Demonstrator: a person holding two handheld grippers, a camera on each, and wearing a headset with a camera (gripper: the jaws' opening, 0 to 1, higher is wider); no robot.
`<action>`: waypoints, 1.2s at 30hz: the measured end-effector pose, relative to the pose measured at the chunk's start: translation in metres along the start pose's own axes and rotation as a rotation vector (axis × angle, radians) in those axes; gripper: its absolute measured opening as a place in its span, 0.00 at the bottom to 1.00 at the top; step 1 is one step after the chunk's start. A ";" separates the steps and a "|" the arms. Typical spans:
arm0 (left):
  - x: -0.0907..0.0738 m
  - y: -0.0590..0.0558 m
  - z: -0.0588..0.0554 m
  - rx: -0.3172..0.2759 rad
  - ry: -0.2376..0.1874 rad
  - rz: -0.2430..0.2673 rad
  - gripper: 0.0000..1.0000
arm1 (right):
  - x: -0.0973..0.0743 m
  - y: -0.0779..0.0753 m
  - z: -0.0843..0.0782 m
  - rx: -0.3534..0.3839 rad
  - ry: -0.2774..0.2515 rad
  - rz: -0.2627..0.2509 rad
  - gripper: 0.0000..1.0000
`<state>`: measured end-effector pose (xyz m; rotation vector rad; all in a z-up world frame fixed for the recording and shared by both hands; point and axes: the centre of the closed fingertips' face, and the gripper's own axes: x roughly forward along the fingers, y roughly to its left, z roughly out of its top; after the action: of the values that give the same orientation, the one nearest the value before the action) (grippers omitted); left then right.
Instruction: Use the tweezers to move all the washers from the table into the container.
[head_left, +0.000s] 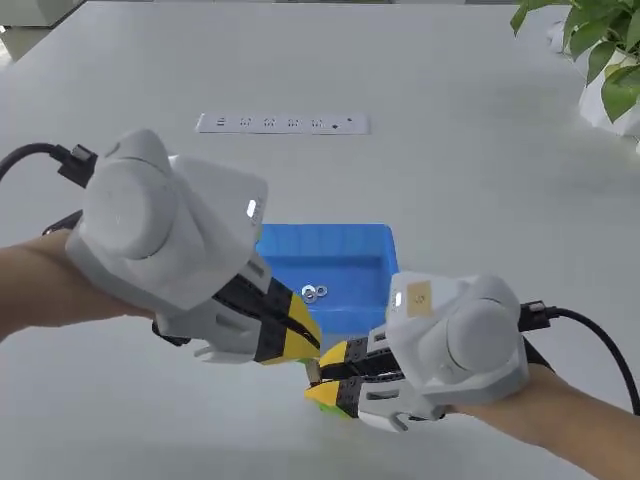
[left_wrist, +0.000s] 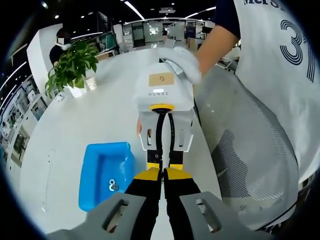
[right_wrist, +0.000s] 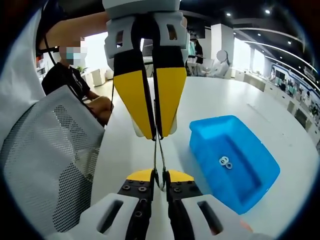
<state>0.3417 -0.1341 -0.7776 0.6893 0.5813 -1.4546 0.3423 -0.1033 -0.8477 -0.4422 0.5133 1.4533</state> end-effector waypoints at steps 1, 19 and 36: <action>-0.001 0.000 0.001 0.003 -0.001 0.001 0.05 | -0.001 0.000 0.002 -0.002 -0.003 -0.002 0.10; -0.031 0.013 0.019 0.079 0.003 0.052 0.05 | -0.014 -0.017 0.036 -0.083 -0.028 -0.057 0.10; -0.053 0.048 0.028 0.125 0.004 0.104 0.05 | -0.022 -0.054 0.064 -0.106 -0.076 -0.118 0.10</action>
<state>0.3854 -0.1189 -0.7163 0.8091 0.4531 -1.4008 0.3989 -0.0888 -0.7843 -0.4914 0.3445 1.3821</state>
